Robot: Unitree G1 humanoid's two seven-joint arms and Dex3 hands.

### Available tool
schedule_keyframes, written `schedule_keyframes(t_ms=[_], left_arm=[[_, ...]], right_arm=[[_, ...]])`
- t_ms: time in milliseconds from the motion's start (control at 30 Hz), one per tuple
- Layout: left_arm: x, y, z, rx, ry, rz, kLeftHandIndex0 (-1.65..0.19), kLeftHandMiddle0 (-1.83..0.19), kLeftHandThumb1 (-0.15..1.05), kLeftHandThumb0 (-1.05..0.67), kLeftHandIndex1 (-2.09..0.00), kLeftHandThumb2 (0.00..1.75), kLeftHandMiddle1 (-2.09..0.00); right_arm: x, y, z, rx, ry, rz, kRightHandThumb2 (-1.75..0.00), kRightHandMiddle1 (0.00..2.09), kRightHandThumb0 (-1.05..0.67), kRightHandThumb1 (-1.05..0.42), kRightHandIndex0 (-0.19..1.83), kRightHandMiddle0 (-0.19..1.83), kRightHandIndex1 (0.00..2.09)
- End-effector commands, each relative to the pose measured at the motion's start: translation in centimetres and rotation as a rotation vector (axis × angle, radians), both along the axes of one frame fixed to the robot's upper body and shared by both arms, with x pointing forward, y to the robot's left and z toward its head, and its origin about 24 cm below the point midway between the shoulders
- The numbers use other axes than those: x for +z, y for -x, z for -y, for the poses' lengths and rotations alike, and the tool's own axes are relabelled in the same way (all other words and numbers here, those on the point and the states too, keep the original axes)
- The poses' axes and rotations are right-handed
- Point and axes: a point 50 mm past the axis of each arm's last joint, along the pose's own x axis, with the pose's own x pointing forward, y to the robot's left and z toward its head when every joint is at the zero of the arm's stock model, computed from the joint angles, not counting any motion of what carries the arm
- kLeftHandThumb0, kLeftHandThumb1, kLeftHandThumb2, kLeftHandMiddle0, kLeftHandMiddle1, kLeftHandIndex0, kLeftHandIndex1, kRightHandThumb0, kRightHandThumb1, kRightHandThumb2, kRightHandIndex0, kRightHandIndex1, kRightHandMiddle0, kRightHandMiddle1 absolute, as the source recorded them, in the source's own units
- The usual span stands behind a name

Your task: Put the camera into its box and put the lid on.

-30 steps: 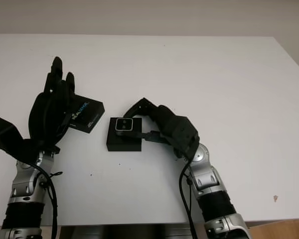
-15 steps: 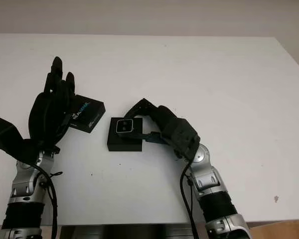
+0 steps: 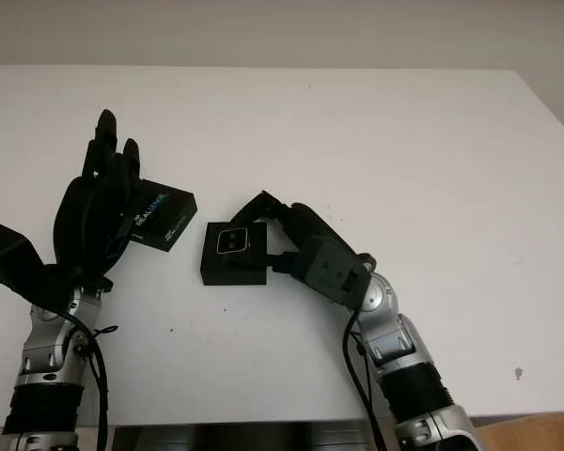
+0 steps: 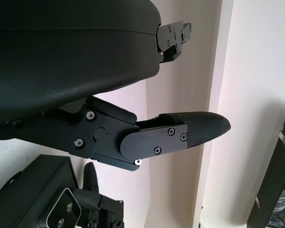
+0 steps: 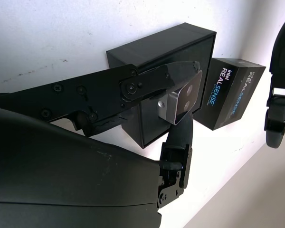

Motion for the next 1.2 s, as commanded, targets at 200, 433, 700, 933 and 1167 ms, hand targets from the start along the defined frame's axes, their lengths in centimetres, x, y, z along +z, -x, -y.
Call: schedule_keyframes(t_ms=[200, 433, 700, 933, 1167], left_arm=[[0.2, 0.2, -0.1, 0.001, -0.014, 0.017, 0.19, 0.19, 1.05, -0.74, 0.0, 0.55, 0.0], [0.2, 0.2, -0.1, 0.003, -0.015, 0.014, 0.19, 0.19, 1.05, -0.74, 0.0, 0.56, 0.0], [0.2, 0.2, -0.1, 0.003, -0.018, 0.012, 0.19, 0.19, 1.05, -0.74, 0.0, 0.56, 0.0], [0.1, 0.2, -0.1, -0.002, -0.022, 0.012, 0.19, 0.19, 1.05, -0.74, 0.0, 0.56, 0.0], [0.1, 0.3, -0.1, -0.006, -0.023, 0.011, 0.19, 0.19, 1.05, -0.74, 0.0, 0.57, 0.0]], right_arm=[[-0.6, 0.8, 0.5, 0.024, 0.091, -0.029, -0.05, 0.3, -0.56, -0.92, -0.19, -0.04, 0.01], [2.4, 0.8, 2.1, 0.015, 0.042, 0.009, -0.06, 0.16, -0.53, -0.92, -0.19, -0.09, 0.0], [5.9, 0.5, 3.7, -0.021, 0.007, 0.145, -0.06, 0.13, -0.63, -0.96, -0.11, 0.0, 0.05], [7.5, 0.3, 4.4, -0.072, 0.022, 0.202, -0.06, 0.12, -0.65, -0.98, -0.05, 0.06, 0.08], [6.8, 0.5, 3.6, -0.08, -0.049, 0.204, -0.16, 0.08, -0.7, -1.04, -0.06, 0.02, 0.06]])
